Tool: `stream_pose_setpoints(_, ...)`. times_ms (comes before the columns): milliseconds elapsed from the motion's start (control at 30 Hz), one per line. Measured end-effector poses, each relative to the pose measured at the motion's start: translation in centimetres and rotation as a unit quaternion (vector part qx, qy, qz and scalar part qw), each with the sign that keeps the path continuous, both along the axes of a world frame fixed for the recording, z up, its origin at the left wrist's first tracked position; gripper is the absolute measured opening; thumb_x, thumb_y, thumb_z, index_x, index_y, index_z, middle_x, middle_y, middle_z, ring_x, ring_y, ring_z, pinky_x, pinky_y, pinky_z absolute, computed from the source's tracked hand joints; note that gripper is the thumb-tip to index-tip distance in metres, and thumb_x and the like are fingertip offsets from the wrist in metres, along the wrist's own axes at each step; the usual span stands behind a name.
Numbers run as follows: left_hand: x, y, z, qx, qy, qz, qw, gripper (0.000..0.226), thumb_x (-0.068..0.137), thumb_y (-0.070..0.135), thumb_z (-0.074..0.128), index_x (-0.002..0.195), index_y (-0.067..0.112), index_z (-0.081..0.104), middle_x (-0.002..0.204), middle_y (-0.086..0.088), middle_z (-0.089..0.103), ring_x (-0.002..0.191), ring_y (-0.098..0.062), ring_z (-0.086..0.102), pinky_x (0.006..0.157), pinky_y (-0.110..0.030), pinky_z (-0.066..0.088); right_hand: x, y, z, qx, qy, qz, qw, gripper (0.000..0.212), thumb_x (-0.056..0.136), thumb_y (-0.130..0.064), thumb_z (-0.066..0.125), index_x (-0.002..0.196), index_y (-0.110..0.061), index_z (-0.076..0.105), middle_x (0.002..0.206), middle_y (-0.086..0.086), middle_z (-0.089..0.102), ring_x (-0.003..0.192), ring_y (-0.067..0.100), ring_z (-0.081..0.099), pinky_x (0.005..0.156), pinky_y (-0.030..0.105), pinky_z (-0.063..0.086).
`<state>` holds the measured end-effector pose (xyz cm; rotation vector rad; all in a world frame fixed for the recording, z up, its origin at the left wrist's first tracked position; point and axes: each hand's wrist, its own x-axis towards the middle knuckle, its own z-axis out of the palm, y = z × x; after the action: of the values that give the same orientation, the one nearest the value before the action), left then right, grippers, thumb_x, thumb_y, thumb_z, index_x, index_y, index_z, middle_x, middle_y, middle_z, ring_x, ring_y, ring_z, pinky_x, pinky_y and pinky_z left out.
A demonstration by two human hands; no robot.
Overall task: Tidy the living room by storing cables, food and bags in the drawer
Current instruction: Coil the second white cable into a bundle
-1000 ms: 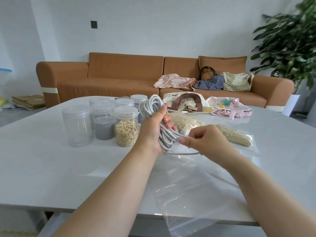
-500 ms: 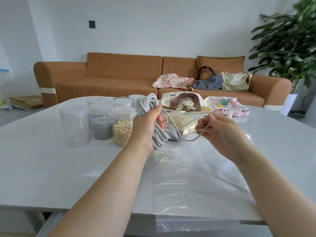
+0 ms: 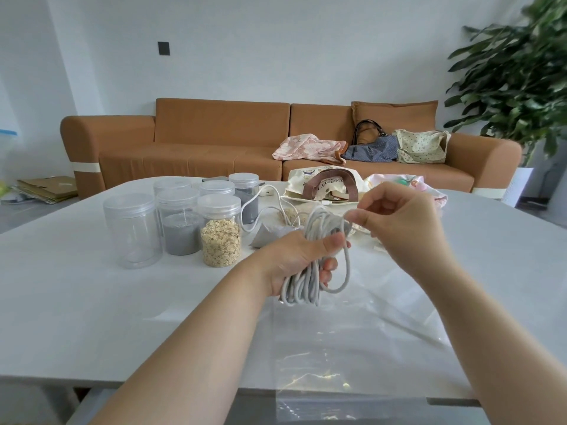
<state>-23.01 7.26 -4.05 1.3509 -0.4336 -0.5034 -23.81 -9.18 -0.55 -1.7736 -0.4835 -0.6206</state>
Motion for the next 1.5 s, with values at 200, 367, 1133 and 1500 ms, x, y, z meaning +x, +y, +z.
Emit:
stream_pose_setpoints(200,-0.6,-0.5,0.0,0.036,-0.017,-0.034,0.999,0.092,0.028,0.054,0.091,0.099,0.006,0.058,0.051,0.002,0.054,0.041,-0.009,0.051,0.044,-0.017,0.045,-0.4,0.5,0.3,-0.066,-0.002,-0.036,0.997,0.031,0.059,-0.007,0.086,0.057,-0.017,0.056,0.053,-0.004,0.060,0.050,0.010,0.053,0.050,0.028,0.047)
stream_pose_setpoints(367,-1.4,-1.2,0.2,0.148,-0.055,-0.014,0.987,0.027,0.085,0.013,0.068,0.107,0.003,0.057,0.048,0.004,0.051,0.039,-0.008,0.047,0.044,-0.018,0.043,-0.8,0.8,0.8,-0.130,0.016,-0.023,0.991,0.030,0.062,-0.003,0.083,0.054,-0.020,0.059,0.057,0.002,0.066,0.052,0.009,0.058,0.053,0.029,0.051)
stream_pose_setpoints(1133,0.0,-0.2,0.6,-0.020,0.056,0.273,0.960,0.021,0.082,0.007,0.054,0.061,0.004,0.054,0.045,-0.006,0.053,0.038,-0.014,0.052,0.043,-0.018,0.043,-1.2,1.8,-1.3,-0.172,0.175,0.029,0.969,0.016,0.076,-0.023,0.075,0.067,-0.010,0.070,0.051,-0.001,0.061,0.046,0.013,0.049,0.055,0.028,0.044)
stream_pose_setpoints(1500,-0.1,-0.8,0.7,-0.081,0.039,0.362,0.928,0.017,0.054,0.020,0.061,0.056,0.008,0.050,0.047,-0.007,0.049,0.041,-0.019,0.047,0.047,-0.023,0.038,-1.6,2.9,-1.9,-0.175,0.097,0.033,0.979,0.028,0.076,-0.006,0.075,0.056,-0.020,0.061,0.051,0.000,0.059,0.044,0.004,0.043,0.048,0.017,0.036)
